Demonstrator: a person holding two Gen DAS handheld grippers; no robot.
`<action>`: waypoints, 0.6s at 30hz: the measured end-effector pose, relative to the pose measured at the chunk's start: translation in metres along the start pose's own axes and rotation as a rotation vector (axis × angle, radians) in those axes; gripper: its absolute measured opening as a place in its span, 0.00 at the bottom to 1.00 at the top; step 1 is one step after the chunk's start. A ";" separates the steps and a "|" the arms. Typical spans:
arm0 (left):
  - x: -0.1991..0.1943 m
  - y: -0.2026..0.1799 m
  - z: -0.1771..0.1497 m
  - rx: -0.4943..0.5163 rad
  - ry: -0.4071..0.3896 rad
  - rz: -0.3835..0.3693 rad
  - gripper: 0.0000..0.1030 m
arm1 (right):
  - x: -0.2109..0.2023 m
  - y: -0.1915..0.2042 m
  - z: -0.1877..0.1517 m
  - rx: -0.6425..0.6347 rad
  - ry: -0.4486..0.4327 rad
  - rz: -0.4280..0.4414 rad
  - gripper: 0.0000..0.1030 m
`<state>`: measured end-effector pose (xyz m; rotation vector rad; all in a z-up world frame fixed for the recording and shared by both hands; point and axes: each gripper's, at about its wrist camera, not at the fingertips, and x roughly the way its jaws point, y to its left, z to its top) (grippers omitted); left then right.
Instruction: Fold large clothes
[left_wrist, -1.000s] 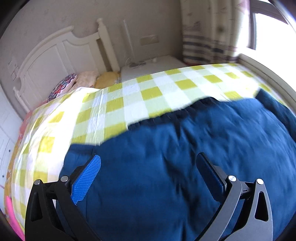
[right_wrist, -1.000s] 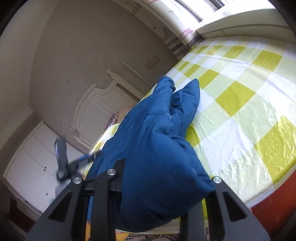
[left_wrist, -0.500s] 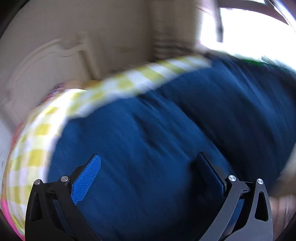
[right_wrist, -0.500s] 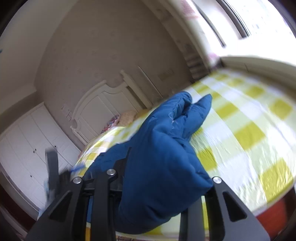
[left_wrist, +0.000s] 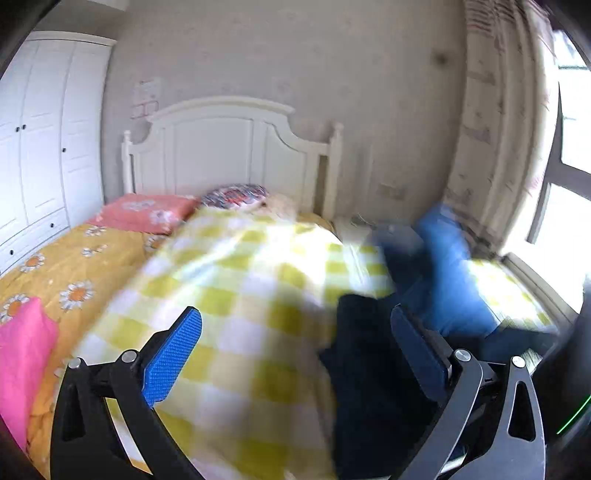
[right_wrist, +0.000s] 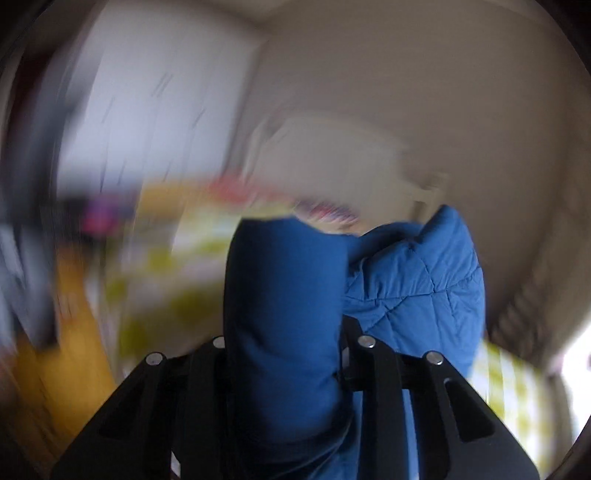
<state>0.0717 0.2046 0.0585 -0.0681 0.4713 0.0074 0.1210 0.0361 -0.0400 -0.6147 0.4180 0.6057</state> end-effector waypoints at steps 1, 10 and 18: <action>0.002 0.001 0.004 0.011 0.007 0.009 0.95 | 0.027 0.026 -0.004 -0.087 0.078 0.008 0.32; 0.084 -0.078 0.021 0.207 0.221 -0.238 0.95 | 0.043 0.072 -0.028 -0.241 0.117 -0.053 0.47; 0.234 -0.140 -0.022 0.368 0.497 -0.250 0.96 | 0.015 0.076 -0.033 -0.253 0.078 0.050 0.59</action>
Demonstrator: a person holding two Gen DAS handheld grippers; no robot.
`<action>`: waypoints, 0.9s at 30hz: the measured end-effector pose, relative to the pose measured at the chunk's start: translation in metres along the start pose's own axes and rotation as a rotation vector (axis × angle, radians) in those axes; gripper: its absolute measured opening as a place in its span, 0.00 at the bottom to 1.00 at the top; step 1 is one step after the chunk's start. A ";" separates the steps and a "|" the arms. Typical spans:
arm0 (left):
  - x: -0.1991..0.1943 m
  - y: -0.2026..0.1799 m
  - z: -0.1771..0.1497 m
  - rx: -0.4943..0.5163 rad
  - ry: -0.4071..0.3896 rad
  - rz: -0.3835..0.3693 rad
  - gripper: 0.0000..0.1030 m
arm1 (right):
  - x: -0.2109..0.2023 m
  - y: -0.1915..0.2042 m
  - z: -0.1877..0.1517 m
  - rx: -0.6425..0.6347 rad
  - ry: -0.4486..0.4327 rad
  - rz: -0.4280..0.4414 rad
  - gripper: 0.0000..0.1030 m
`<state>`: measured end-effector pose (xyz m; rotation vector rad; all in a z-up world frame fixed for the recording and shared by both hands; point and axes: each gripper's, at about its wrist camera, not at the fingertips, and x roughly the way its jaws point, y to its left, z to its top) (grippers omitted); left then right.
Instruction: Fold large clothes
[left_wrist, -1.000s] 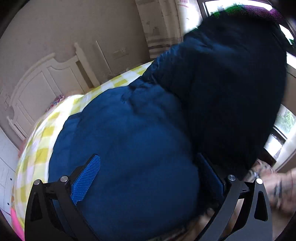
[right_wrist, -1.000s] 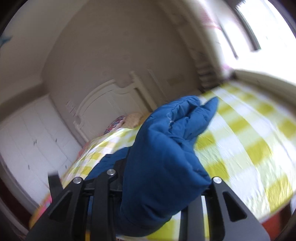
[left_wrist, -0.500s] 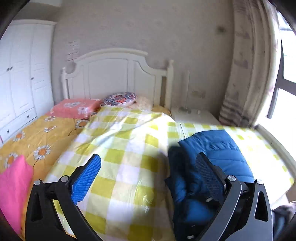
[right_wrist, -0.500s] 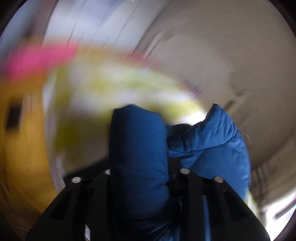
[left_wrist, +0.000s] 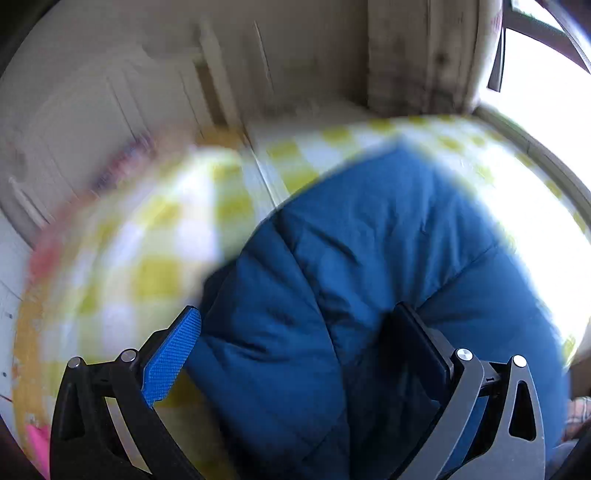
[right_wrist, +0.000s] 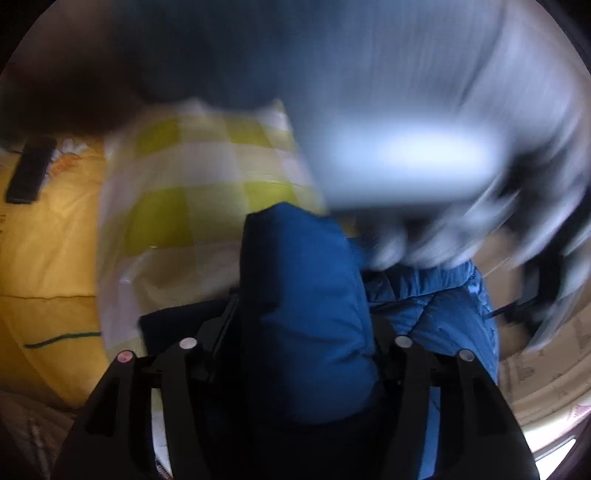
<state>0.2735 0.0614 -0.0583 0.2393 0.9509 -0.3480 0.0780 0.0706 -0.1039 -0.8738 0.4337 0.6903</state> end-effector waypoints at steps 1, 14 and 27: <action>0.004 0.013 -0.010 -0.069 -0.010 -0.069 0.96 | -0.010 -0.005 -0.004 0.013 -0.010 0.047 0.59; -0.008 0.032 -0.050 -0.220 -0.097 -0.073 0.96 | -0.072 -0.103 -0.061 0.467 -0.137 0.194 0.51; -0.049 0.025 -0.058 -0.311 -0.070 0.002 0.96 | -0.046 -0.068 -0.090 0.299 -0.111 0.273 0.49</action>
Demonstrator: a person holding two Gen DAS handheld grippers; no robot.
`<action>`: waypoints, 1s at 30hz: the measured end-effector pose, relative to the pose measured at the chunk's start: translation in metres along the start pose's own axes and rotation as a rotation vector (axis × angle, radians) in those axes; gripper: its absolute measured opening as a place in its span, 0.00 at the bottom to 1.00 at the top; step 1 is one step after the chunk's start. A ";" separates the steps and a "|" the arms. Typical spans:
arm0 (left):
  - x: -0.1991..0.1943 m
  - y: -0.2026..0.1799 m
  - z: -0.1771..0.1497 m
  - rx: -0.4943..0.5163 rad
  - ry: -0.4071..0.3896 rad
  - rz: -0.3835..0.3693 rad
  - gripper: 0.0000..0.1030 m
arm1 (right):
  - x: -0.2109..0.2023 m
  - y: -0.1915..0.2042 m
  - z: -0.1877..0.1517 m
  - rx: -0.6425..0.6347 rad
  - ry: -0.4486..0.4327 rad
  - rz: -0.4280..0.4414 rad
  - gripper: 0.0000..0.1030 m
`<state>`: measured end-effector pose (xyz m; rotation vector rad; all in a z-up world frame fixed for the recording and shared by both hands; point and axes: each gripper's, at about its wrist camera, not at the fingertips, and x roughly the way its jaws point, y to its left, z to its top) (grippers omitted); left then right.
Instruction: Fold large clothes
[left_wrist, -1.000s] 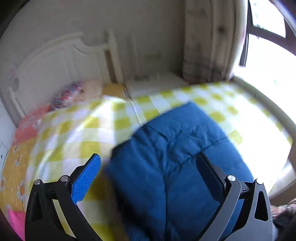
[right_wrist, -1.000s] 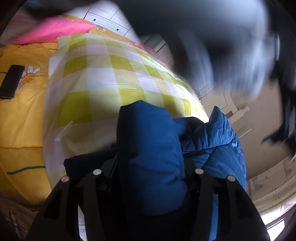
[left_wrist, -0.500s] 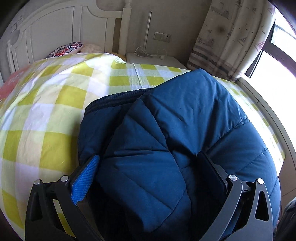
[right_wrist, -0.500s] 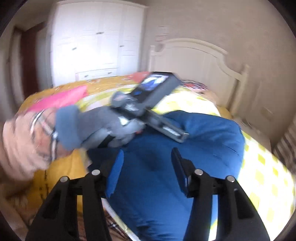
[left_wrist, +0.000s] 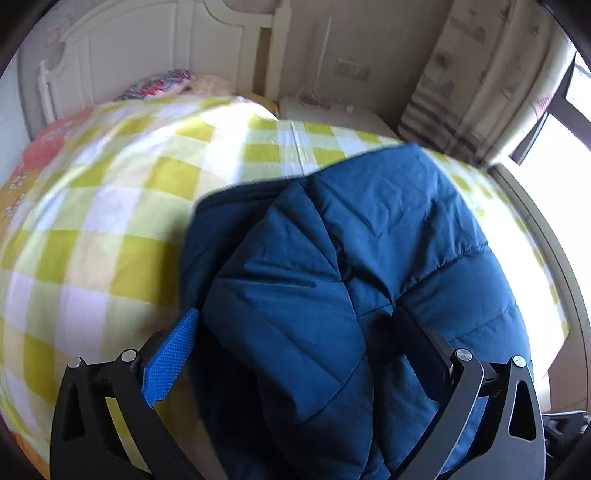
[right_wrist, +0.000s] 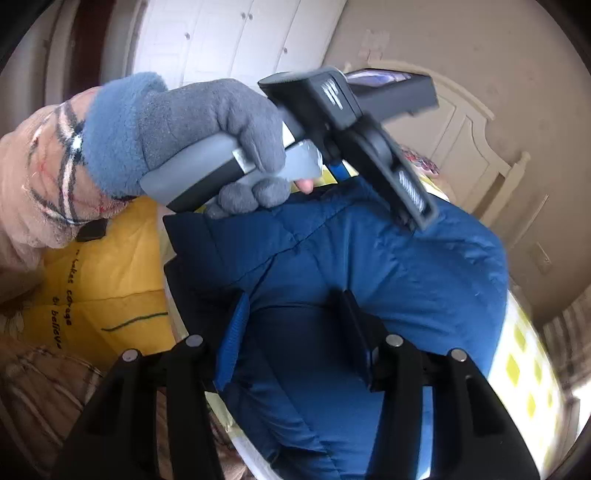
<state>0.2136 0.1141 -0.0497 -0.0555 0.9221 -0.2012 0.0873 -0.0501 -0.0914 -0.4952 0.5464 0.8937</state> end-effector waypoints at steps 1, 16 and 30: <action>-0.015 -0.002 -0.001 0.001 -0.042 0.027 0.95 | 0.000 -0.006 -0.003 0.020 -0.018 0.031 0.49; -0.049 0.009 -0.127 -0.081 -0.187 0.044 0.96 | -0.067 -0.091 -0.001 0.154 -0.106 -0.009 0.52; -0.053 -0.001 -0.127 -0.046 -0.196 0.104 0.96 | 0.147 -0.253 0.059 0.483 0.261 -0.086 0.32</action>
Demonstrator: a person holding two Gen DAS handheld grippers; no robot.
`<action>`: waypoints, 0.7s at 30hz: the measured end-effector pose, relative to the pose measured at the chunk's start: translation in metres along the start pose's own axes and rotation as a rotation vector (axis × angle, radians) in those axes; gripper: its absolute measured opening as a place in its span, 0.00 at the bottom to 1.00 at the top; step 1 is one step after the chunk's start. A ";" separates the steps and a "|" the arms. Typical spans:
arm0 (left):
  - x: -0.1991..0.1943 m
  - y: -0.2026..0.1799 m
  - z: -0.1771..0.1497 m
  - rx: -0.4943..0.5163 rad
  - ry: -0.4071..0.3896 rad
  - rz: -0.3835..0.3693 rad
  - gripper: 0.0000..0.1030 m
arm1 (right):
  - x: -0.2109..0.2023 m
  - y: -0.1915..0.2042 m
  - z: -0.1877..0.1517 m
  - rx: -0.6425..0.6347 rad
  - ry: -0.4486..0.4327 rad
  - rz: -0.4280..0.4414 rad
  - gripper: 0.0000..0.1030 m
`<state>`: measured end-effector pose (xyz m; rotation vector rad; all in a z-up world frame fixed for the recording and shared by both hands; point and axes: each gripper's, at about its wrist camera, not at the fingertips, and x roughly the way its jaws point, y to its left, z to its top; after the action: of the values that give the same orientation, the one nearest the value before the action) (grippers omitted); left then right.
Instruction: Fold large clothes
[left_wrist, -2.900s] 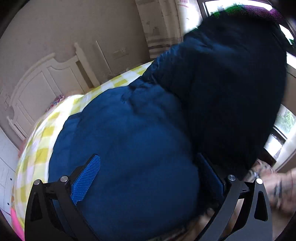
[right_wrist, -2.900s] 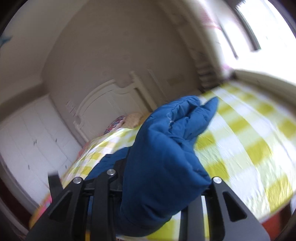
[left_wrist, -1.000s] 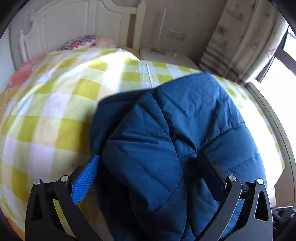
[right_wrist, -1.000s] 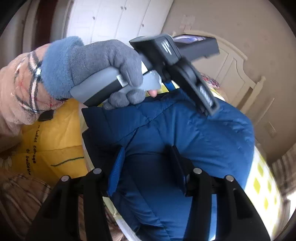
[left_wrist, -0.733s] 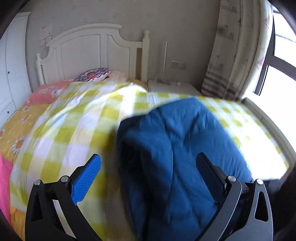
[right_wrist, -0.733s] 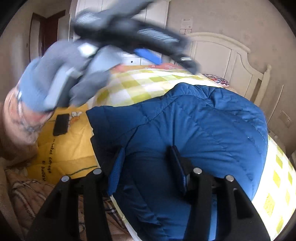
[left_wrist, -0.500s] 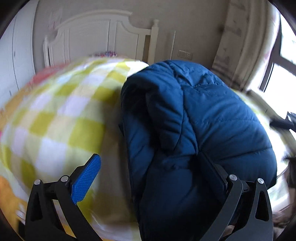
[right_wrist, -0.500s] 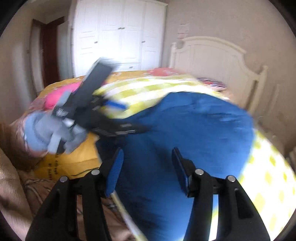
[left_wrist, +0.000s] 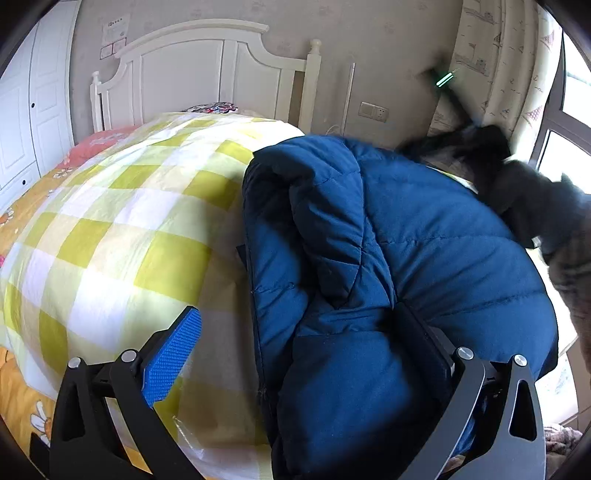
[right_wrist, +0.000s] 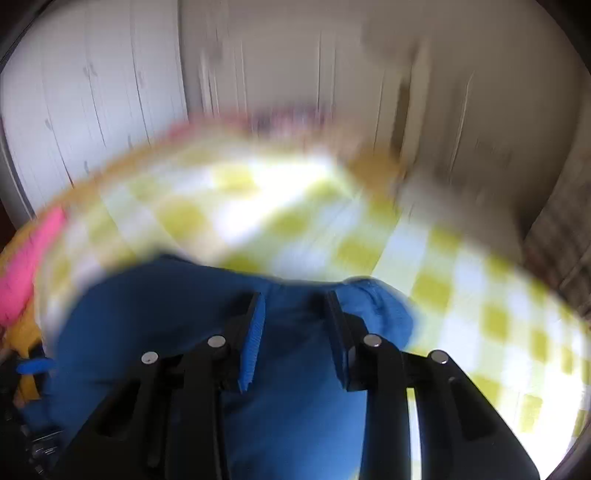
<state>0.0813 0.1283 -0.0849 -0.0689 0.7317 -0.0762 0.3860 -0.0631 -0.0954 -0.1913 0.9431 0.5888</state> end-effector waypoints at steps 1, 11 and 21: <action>-0.003 0.000 0.004 0.020 0.015 0.014 0.96 | 0.004 -0.001 0.003 -0.002 -0.002 -0.004 0.31; -0.063 -0.035 0.136 0.132 -0.194 0.031 0.96 | 0.003 0.008 0.002 -0.057 -0.013 -0.061 0.31; 0.133 -0.002 0.124 -0.013 0.234 0.091 0.96 | -0.007 -0.004 -0.004 0.011 -0.064 0.013 0.31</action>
<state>0.2627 0.1186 -0.0814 -0.0389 0.9683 0.0081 0.3826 -0.0705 -0.0924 -0.1561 0.8860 0.5984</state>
